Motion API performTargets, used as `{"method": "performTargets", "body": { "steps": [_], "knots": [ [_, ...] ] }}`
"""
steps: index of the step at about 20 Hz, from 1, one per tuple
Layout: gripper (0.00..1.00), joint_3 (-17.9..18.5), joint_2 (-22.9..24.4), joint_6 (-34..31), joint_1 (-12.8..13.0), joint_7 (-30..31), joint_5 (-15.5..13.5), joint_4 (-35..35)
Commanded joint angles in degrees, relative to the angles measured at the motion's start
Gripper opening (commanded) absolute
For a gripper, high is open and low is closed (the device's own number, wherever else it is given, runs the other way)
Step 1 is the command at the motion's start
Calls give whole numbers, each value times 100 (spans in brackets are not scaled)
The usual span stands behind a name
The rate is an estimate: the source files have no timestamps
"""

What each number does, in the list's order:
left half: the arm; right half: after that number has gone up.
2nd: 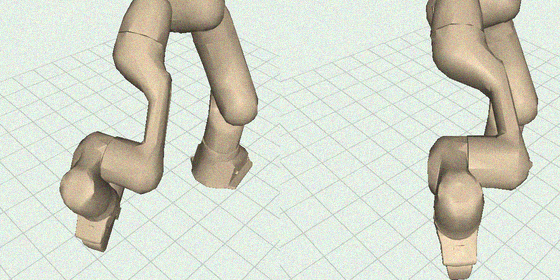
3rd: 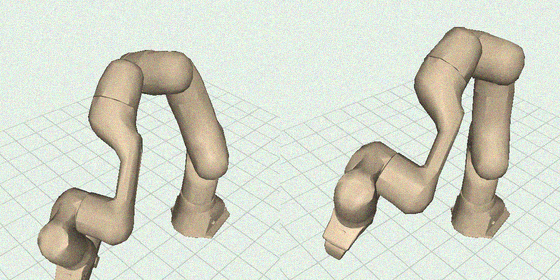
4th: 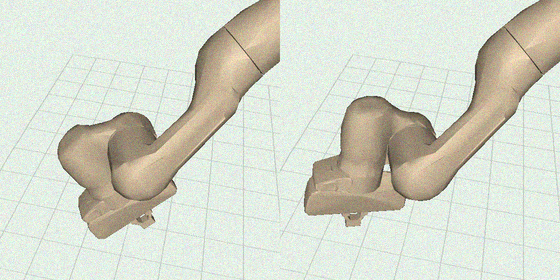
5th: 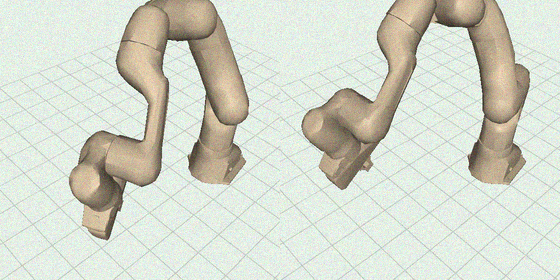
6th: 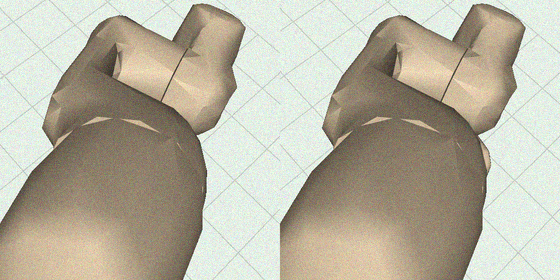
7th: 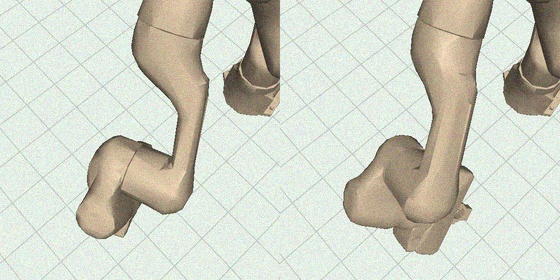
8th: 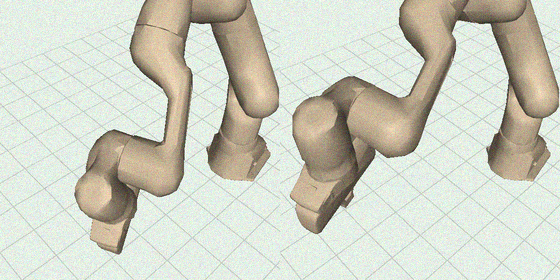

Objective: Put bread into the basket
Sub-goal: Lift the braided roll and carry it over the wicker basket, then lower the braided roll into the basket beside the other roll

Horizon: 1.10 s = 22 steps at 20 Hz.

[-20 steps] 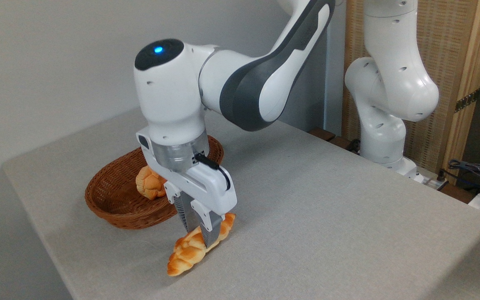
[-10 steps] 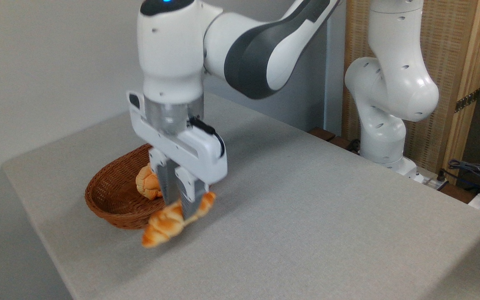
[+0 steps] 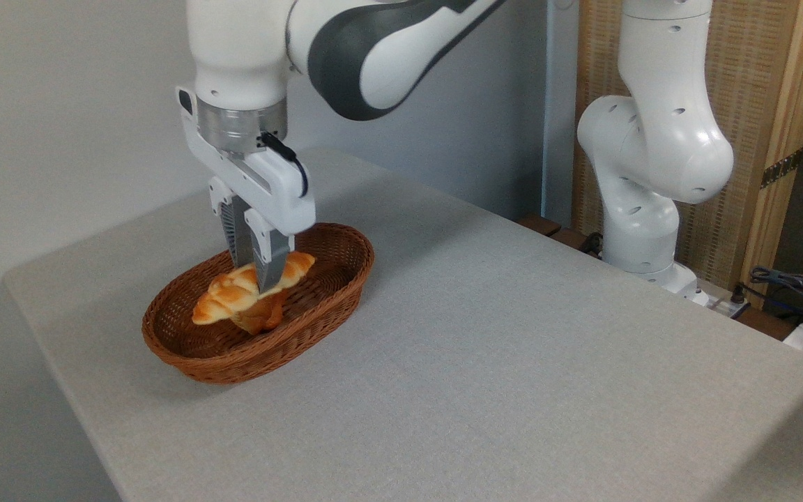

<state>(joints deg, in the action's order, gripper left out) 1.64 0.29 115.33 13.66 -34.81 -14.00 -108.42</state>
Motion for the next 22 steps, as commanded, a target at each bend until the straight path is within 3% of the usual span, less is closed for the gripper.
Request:
{"method": "performTargets", "body": {
  "steps": [1, 5, 22],
  "knots": [
    [100, -304, -117, -248, -22, 212, -86, 75],
    [100, -691, -240, -248, -22, 229, -24, 75],
    [100, -727, -240, -178, -22, 247, -41, 128]
  ]
}}
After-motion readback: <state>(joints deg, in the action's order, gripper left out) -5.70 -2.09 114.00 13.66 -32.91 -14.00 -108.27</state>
